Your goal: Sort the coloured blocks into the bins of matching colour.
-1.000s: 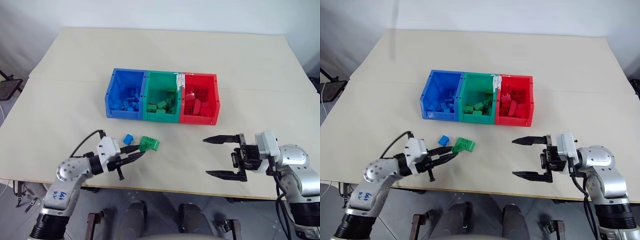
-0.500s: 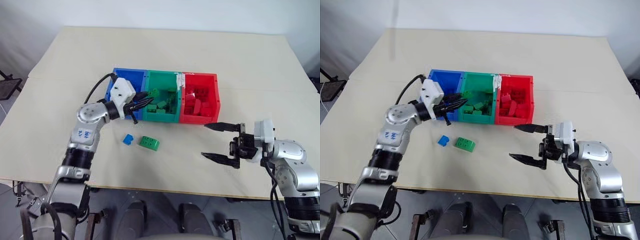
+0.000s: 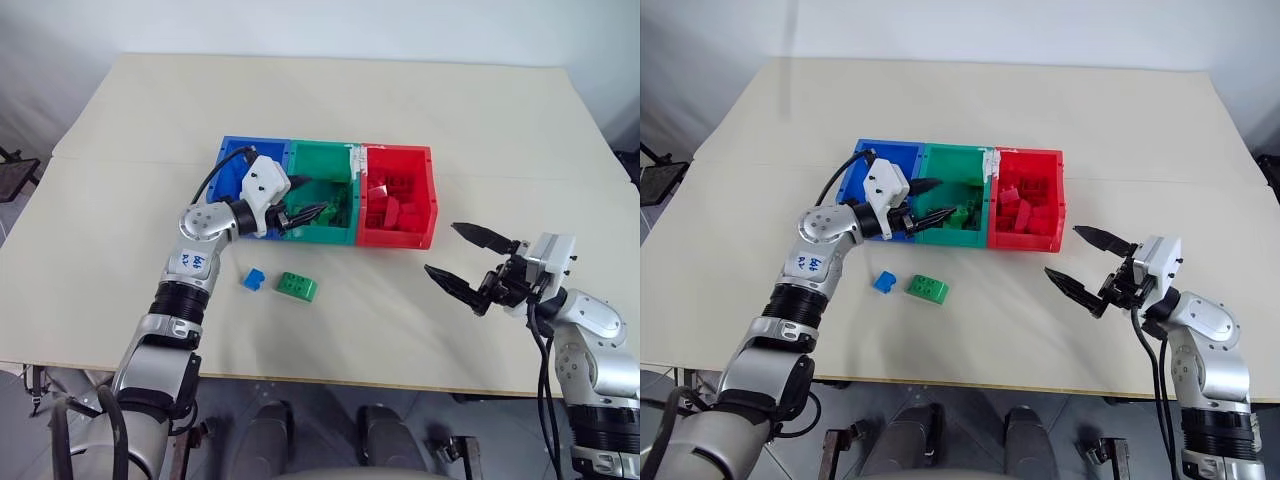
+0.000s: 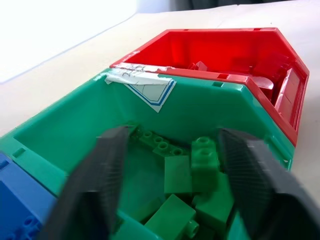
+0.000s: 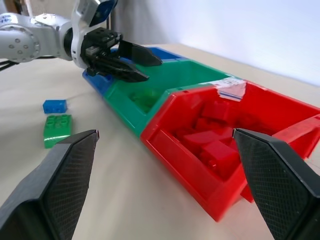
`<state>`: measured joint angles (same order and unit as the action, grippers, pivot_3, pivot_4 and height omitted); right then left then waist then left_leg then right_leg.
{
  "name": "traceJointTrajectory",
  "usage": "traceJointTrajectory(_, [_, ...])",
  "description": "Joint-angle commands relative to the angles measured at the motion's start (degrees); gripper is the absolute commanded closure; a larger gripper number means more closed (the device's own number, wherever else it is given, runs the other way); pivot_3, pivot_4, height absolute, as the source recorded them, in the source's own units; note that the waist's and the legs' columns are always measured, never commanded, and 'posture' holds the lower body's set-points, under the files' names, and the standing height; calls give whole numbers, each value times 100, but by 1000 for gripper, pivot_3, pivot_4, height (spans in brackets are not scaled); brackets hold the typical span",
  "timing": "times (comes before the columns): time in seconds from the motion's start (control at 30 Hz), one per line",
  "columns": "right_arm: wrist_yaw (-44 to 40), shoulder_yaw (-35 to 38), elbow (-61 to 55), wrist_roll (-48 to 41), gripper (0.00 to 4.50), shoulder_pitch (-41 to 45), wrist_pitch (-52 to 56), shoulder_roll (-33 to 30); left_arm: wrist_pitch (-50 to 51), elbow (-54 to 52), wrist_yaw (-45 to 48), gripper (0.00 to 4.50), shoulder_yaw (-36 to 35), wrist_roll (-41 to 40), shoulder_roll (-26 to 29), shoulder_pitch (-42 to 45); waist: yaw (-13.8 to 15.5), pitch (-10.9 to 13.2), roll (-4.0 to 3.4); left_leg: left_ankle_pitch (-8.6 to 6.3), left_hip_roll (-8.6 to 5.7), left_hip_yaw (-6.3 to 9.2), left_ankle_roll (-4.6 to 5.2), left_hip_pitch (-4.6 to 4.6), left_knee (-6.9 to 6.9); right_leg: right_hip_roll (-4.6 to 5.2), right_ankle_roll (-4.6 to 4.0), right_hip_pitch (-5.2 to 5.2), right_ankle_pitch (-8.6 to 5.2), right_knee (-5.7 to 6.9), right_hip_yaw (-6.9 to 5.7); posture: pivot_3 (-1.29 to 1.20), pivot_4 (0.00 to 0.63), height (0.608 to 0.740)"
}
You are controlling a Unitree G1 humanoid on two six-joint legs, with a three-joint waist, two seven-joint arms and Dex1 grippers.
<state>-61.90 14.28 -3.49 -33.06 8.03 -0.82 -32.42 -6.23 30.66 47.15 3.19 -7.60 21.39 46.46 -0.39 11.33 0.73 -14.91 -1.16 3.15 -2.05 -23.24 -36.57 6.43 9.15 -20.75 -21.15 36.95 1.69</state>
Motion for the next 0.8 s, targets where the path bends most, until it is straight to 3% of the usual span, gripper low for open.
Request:
traceJointTrajectory(0.03, [-290, 150, -224, -270, 0, 56, 21, -193, 84, -959, 466, 622, -315, -426, 458, -399, -32, 0, -1, 0, 1, 0, 0, 0, 1, 0, 0, -1, 0, 3, 0, 0, 150, 740])
traceJointTrajectory(0.2, [-927, -24, -98, -366, 0, 208, 93, -438, 280, -2365, 1389, 622, -1013, -1311, 1454, -1953, -134, 0, -1, 0, 3, 28, 0, 4, 14, 5, 0, -1, 0, 5, 8, 0, 150, 740])
traceJointTrajectory(0.3, [-1180, -86, 42, -364, 0, 365, 94, -480, 407, -2732, 1468, 55, -1473, -1581, 1842, -2722, -120, 0, -1, 0, 7, 37, 0, 8, 19, 4, -1, 0, 0, 0, 10, 0, 150, 740])
traceJointTrajectory(0.37, [-1324, -134, 154, -335, 0, 507, 75, -489, 279, -2866, 1404, 22, -1901, -1581, 2053, -3305, -111, 0, -1, 0, 8, 42, 0, 8, 15, 6, -1, 2, 0, -12, 9, 0, 150, 740])
traceJointTrajectory(0.6, [-1780, -227, 449, -263, 0, 728, 24, -589, 311, -3081, 1465, 22, -2969, -1835, 2333, -4872, -67, 0, -1, -5, 22, 46, 8, 12, 18, 14, -2, 6, -1, -16, 10, 0, 150, 740])
traceJointTrajectory(0.7, [-1852, -222, 556, -240, 0, 796, 20, -611, 343, -3094, 1509, 22, -3072, -1891, 2354, -5132, -54, 0, -1, -5, 24, 46, 9, 12, 22, 13, -3, 6, -1, -19, 10, 0, 150, 740])
traceJointTrajectory(0.8, [-1893, -232, 605, -204, 0, 850, 40, -640, 539, -3307, 1599, 22, -2736, -1951, 2327, -5000, -11, 0, -1, -14, 25, 47, 24, 12, 25, 13, -3, 5, -1, -19, 8, 0, 150, 740])
